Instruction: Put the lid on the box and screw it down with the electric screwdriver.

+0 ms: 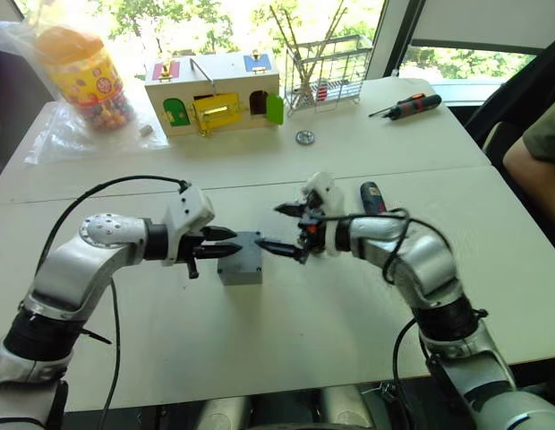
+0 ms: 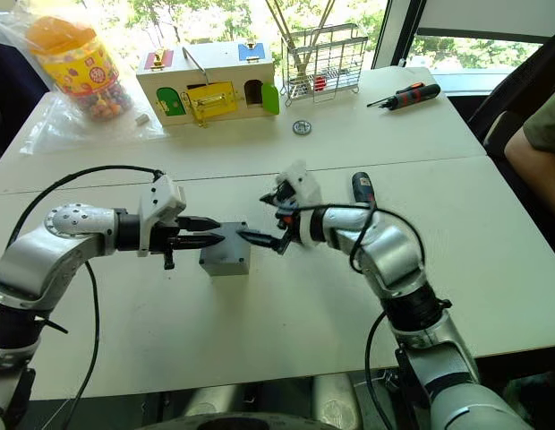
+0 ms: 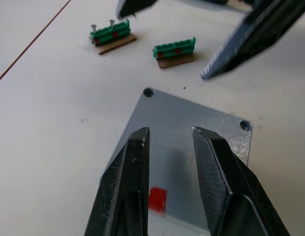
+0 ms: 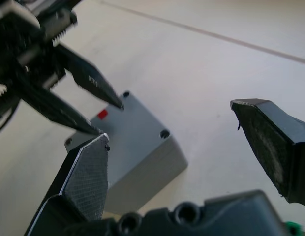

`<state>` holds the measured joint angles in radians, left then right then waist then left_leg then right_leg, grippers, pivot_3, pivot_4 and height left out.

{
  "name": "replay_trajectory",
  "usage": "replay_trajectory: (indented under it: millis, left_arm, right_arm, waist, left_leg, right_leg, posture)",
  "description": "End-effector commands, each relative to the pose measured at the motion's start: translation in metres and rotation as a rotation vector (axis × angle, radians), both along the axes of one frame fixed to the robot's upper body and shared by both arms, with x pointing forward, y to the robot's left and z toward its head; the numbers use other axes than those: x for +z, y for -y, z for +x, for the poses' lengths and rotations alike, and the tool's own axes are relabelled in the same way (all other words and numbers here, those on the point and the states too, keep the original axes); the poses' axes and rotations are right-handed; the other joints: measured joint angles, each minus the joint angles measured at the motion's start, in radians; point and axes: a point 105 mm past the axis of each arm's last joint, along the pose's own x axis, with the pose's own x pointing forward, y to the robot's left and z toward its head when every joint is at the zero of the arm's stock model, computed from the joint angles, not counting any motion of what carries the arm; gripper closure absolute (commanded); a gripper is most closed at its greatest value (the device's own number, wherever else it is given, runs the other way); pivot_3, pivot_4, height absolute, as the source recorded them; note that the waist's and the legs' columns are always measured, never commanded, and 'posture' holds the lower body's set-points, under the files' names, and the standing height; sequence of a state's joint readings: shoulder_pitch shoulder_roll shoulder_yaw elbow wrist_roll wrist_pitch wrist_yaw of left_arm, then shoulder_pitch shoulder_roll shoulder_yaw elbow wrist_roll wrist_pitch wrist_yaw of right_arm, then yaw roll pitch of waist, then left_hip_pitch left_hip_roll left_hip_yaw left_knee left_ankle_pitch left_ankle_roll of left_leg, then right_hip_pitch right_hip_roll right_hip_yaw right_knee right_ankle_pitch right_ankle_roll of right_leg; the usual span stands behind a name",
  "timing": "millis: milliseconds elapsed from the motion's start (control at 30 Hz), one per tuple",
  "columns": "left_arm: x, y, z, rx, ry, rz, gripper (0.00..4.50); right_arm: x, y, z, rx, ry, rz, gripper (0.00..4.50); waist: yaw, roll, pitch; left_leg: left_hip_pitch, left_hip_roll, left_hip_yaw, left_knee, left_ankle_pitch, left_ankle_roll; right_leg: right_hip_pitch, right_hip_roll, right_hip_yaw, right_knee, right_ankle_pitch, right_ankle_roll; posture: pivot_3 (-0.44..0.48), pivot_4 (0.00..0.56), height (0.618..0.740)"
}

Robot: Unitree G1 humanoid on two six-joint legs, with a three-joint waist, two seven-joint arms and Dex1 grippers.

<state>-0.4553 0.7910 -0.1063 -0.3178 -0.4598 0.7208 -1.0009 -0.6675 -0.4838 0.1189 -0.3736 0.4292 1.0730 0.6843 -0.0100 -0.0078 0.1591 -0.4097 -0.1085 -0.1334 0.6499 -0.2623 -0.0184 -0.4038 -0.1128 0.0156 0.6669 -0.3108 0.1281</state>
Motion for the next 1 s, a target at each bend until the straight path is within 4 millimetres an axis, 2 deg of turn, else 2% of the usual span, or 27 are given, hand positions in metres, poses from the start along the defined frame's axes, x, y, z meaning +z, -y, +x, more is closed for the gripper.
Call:
replay_trajectory:
  millis: [33,133,233,367,467,600,800,1000]
  left_arm:
    - [0.017,0.015,-0.002,-0.075,0.084,-0.014,3.14]
    - [0.022,0.026,-0.003,-0.121,0.120,-0.024,3.14]
    - [0.026,0.038,-0.005,-0.162,0.155,-0.037,3.14]
    - [0.028,0.049,-0.010,-0.200,0.180,-0.049,3.14]
    - [0.023,0.053,-0.014,-0.206,0.181,-0.060,3.14]
    - [0.013,0.056,-0.018,-0.189,0.162,-0.069,3.14]
    - [-0.002,0.060,-0.027,-0.169,0.148,-0.051,3.14]
    - [-0.004,0.060,-0.022,-0.145,0.168,-0.040,3.14]
  right_arm:
    - [0.032,0.048,0.002,-0.101,0.012,-0.073,0.06]
    - [0.044,0.090,0.012,-0.213,-0.011,-0.188,0.02]
    - [0.034,0.138,0.022,-0.395,-0.180,-0.289,0.02]
    - [0.014,0.169,0.018,-0.489,-0.436,-0.346,0.02]
    - [0.005,0.164,0.015,-0.500,-0.661,-0.297,0.02]
    - [-0.002,0.160,0.022,-0.527,-0.779,-0.298,0.02]
    - [-0.028,0.146,0.034,-0.475,-0.830,-0.454,0.02]
    - [-0.057,0.145,0.039,-0.486,-0.882,-0.548,0.02]
  waist:
    - [0.004,0.000,0.000]
    - [-0.002,0.000,0.000]
    - [-0.010,0.000,0.000]
    - [-0.009,0.000,0.000]
    - [-0.012,0.001,0.001]
    - [-0.007,0.001,0.001]
    - [-0.002,0.001,0.001]
    - [-0.005,0.000,0.001]
  left_leg:
    - [0.000,0.000,0.000,0.000,0.000,0.000]
    - [0.000,-0.001,0.000,0.000,0.000,0.001]
    - [0.000,0.001,0.003,-0.002,-0.001,0.001]
    - [0.000,0.001,0.005,-0.002,-0.001,0.001]
    - [0.000,0.001,0.006,-0.002,-0.001,0.002]
    - [0.000,0.001,0.007,-0.002,-0.001,0.002]
    - [-0.003,0.000,0.005,0.001,-0.001,0.002]
    - [-0.002,0.001,0.005,0.001,-0.001,0.002]
  right_leg:
    - [0.000,0.000,0.000,0.000,0.000,0.000]
    - [0.001,-0.001,0.000,-0.001,0.000,0.000]
    - [-0.001,0.000,0.001,-0.001,0.000,0.000]
    - [-0.001,-0.001,0.002,-0.001,0.000,0.000]
    - [-0.002,-0.001,0.003,-0.001,0.000,0.000]
    - [-0.002,-0.001,0.004,-0.001,0.000,0.000]
    - [-0.003,-0.001,0.003,-0.001,0.000,0.000]
    - [-0.004,-0.001,0.002,0.000,0.000,0.000]
  posture:
    - [0.000,0.150,0.740]
    - [0.000,0.150,0.740]
    - [0.000,0.150,0.740]
    - [0.000,0.150,0.740]
    - [0.000,0.150,0.740]
    - [0.000,0.150,0.740]
    - [0.000,0.150,0.740]
    - [0.000,0.150,0.740]
